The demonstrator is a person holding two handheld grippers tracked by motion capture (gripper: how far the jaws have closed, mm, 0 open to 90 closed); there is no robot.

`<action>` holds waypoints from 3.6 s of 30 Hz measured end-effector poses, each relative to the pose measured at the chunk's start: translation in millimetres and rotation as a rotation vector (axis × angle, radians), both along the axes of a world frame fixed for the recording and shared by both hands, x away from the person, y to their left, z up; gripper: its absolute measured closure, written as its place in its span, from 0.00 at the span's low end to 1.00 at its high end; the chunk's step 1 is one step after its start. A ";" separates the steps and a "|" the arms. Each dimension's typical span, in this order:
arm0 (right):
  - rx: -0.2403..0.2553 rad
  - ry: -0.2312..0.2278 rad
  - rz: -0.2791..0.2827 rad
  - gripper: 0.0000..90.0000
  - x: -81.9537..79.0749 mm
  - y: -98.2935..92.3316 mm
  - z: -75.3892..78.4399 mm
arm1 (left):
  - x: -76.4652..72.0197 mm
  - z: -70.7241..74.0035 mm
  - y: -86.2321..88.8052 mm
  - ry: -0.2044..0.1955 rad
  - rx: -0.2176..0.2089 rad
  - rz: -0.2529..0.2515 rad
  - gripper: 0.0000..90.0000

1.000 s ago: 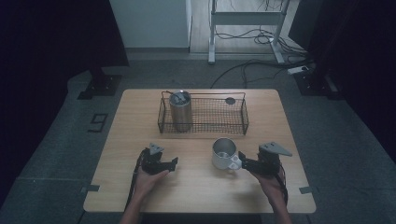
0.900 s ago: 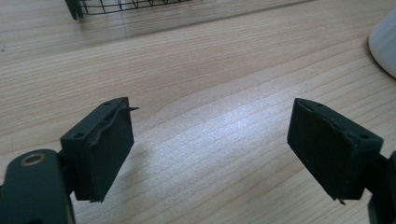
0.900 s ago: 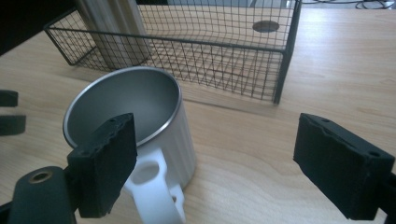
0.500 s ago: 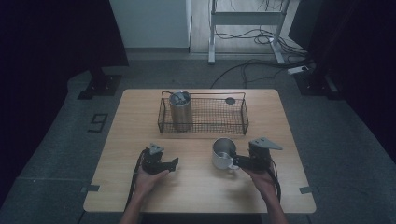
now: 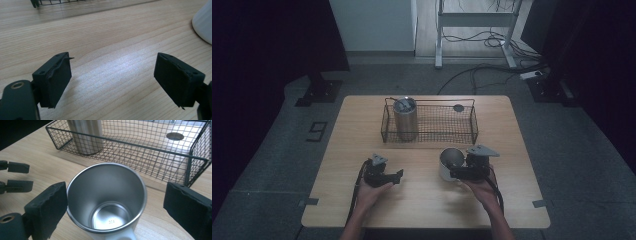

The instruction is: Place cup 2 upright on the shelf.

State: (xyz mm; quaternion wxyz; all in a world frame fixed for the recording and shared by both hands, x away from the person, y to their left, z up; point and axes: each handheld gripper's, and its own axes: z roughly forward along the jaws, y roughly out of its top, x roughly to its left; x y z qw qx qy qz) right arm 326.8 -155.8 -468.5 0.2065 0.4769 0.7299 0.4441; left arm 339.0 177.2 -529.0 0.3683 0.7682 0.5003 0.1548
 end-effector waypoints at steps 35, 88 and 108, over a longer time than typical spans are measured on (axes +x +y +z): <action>-0.116 0.038 0.042 0.07 11.2 19.7 -28.2 | -3.4 -4.6 4.7 0.023 -0.003 -0.003 0.16; -0.044 -0.036 0.033 0.08 5.7 -1.0 -6.2 | -1.6 -8.9 11.9 0.039 -0.026 0.021 0.16; -0.045 -0.053 0.010 0.08 13.1 -5.1 18.5 | -6.0 -4.7 17.5 0.029 -0.044 0.014 0.16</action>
